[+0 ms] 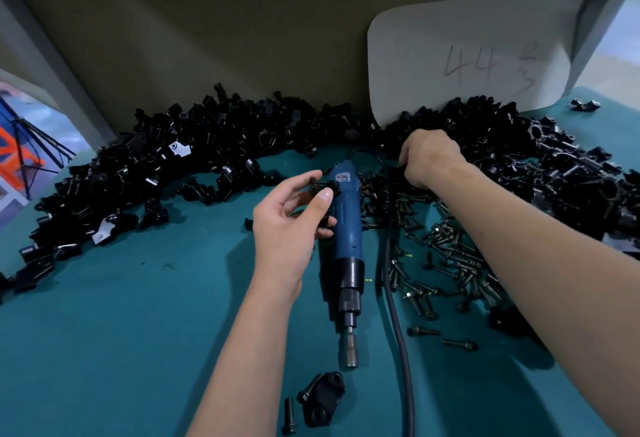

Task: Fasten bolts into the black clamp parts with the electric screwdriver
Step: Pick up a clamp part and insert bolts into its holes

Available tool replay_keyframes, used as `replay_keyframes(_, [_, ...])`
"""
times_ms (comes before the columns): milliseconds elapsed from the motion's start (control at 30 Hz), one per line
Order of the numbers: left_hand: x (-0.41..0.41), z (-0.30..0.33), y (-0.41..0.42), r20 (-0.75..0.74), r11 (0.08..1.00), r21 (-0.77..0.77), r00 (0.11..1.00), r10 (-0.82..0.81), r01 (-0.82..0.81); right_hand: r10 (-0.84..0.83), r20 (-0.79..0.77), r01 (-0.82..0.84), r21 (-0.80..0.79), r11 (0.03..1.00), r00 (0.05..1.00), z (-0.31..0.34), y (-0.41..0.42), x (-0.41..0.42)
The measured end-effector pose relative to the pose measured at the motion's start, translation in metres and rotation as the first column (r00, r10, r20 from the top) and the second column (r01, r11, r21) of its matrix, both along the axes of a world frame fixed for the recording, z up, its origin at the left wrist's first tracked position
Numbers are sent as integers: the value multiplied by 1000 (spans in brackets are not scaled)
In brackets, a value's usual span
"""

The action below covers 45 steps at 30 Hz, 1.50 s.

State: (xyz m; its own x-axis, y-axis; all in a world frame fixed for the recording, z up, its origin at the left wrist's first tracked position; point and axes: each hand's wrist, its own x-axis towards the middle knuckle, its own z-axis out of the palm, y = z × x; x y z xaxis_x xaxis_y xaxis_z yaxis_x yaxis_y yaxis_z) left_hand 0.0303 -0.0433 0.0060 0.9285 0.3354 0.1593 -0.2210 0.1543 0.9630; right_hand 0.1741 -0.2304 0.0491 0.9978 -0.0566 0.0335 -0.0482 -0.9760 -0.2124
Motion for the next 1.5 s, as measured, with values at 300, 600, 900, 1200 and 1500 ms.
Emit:
replay_keyframes(300, [0, 2, 1, 11, 1000, 8, 1000, 3, -3, 157, 156, -161, 987, 20, 975, 16, 15, -63])
replay_keyframes(600, [-4, 6, 9, 37, 999, -19, 999, -27, 28, 423, 325, -211, 932, -295, 846, -4, 26, -99])
replay_keyframes(900, [-4, 5, 10, 21, 999, -18, 999, -29, 29, 294, 314, -289, 949, -125, 903, -8, 26, -100])
replay_keyframes(1200, [-6, 6, 6, 77, 996, 36, 993, -87, 85, 322, 271, -211, 955, -207, 907, -11, 35, -103])
replay_keyframes(1500, [-5, 7, 5, 100, 994, -23, 990, -101, 104, 364, 289, -313, 950, 8, 886, -12, 37, -106])
